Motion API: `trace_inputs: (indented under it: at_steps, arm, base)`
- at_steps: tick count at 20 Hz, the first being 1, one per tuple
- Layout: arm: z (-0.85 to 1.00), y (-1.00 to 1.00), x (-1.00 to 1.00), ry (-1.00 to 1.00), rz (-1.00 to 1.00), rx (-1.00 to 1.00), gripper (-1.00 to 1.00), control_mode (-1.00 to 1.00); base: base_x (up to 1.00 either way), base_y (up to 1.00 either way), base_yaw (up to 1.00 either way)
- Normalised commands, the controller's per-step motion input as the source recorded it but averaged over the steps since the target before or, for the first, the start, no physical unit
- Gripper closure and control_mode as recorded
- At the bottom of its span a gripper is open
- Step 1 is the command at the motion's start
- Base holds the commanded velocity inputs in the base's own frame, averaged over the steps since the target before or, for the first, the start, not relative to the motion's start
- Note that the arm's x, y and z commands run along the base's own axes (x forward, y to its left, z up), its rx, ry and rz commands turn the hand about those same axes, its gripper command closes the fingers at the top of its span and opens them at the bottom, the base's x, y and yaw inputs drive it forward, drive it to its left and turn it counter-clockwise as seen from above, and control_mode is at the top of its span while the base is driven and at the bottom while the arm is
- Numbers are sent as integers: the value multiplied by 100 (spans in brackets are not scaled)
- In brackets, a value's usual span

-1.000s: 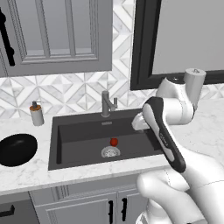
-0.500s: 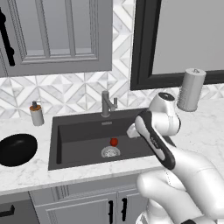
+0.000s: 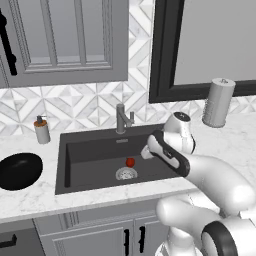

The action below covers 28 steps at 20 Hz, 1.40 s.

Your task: Pick the bell pepper from the sink and place it in the bowl. Then pick the bowl and place it in the microwave. Then close the microwave door and press the start button.

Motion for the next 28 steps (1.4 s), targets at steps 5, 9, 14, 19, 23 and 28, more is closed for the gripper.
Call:
trace_inputs:
  at_steps: [5,9,14,19,23,28]
  arm:
    - [-24,8,44,0,1,0,-100,-100]
    - [-30,16,28,0,0,0,-100,-100]
    - [-16,18,15,1,0,0,-100,-100]
    - [-2,4,22,0,0,0,-100,-100]
    - [-9,0,21,0,0,0,-100,-100]
    - [-26,0,23,0,1,0,-100,-100]
  base:
    - [0,0,0]
    - [0,0,0]
    - [0,0,0]
    - [0,0,0]
    - [0,0,0]
    - [0,0,0]
